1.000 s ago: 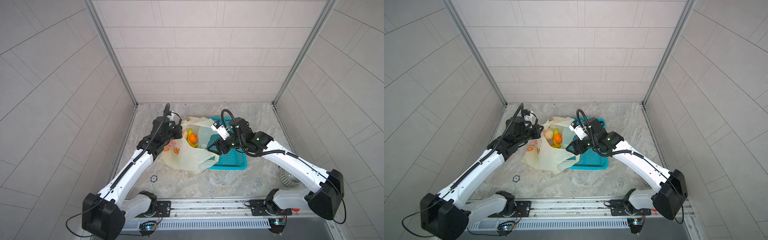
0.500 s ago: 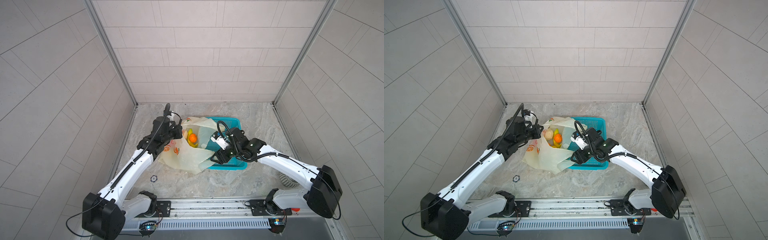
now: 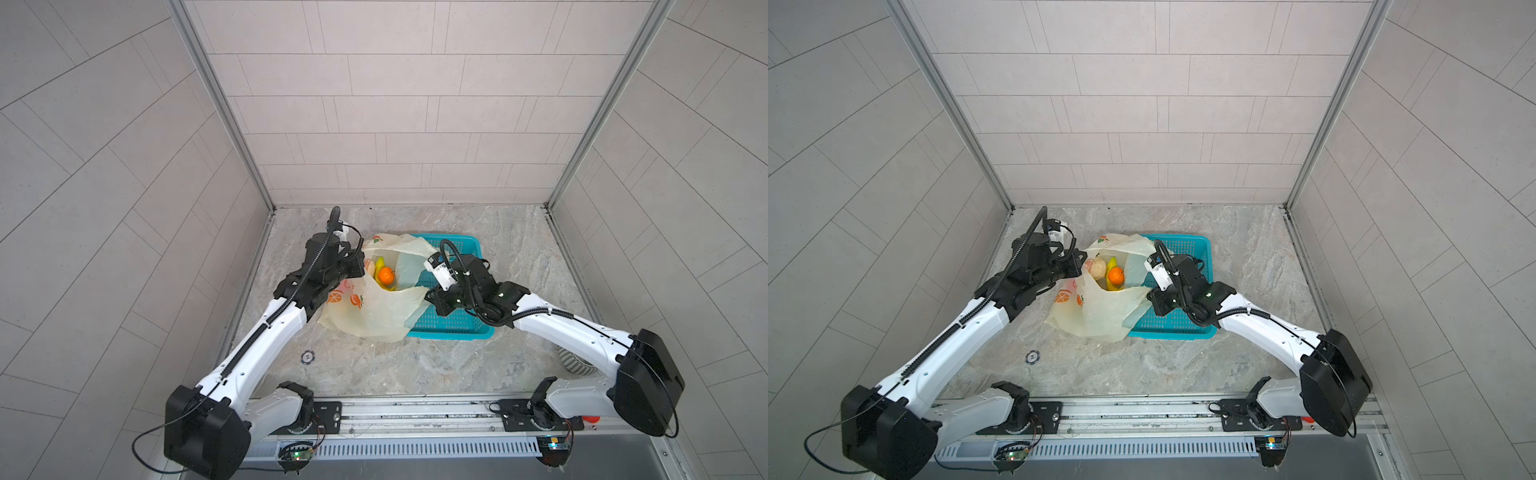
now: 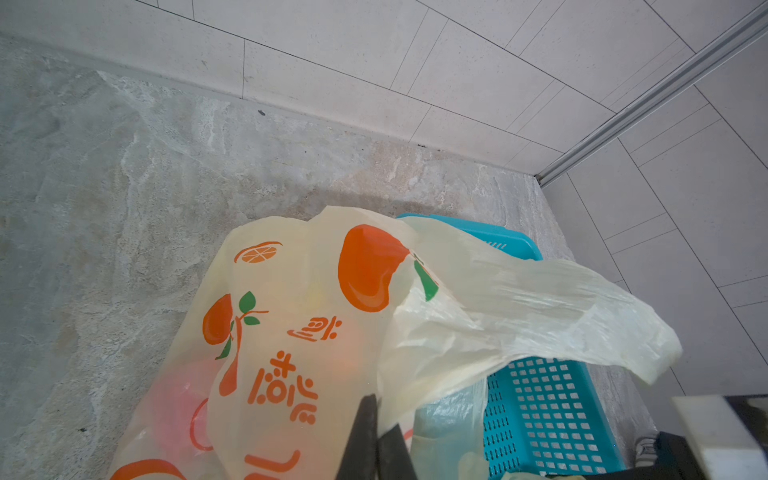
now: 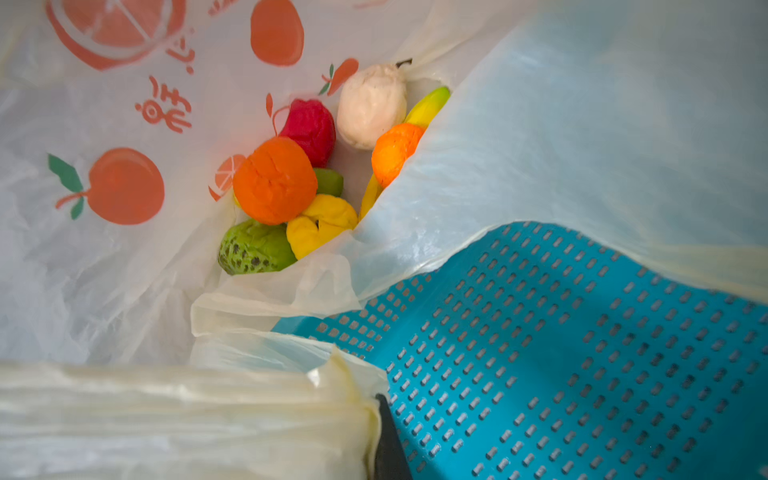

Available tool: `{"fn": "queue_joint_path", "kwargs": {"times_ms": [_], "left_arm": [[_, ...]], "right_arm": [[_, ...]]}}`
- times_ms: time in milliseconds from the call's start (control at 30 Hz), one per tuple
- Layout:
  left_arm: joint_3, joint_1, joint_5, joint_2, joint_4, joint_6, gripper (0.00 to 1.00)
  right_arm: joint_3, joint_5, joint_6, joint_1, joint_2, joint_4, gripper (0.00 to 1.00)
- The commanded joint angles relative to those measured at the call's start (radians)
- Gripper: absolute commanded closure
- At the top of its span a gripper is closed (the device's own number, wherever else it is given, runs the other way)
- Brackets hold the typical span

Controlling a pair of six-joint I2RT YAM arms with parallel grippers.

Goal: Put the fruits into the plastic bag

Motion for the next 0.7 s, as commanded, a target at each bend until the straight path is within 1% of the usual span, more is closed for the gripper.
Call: {"fn": "queue_joint_path", "kwargs": {"times_ms": [0, 167, 433, 600, 667], "left_arm": [[0.028, -0.003, -0.004, 0.003, 0.007, 0.001, 1.00], [0.041, -0.002, -0.037, 0.005, 0.005, 0.003, 1.00], [0.045, 0.003, -0.116, -0.034, 0.024, 0.005, 1.00], [0.033, 0.013, -0.149, -0.064, 0.036, 0.006, 1.00], [0.023, 0.016, -0.169, -0.069, 0.033, -0.002, 1.00]], "right_arm": [[0.061, 0.079, -0.006, 0.003, -0.047, 0.013, 1.00], [0.186, 0.139, -0.033, 0.004, -0.033, -0.011, 1.00], [0.418, 0.257, -0.104, 0.004, 0.086, -0.031, 1.00], [0.504, 0.311, -0.114, 0.002, 0.125, -0.022, 1.00], [0.511, 0.332, -0.114, 0.003, 0.122, -0.003, 1.00]]}}
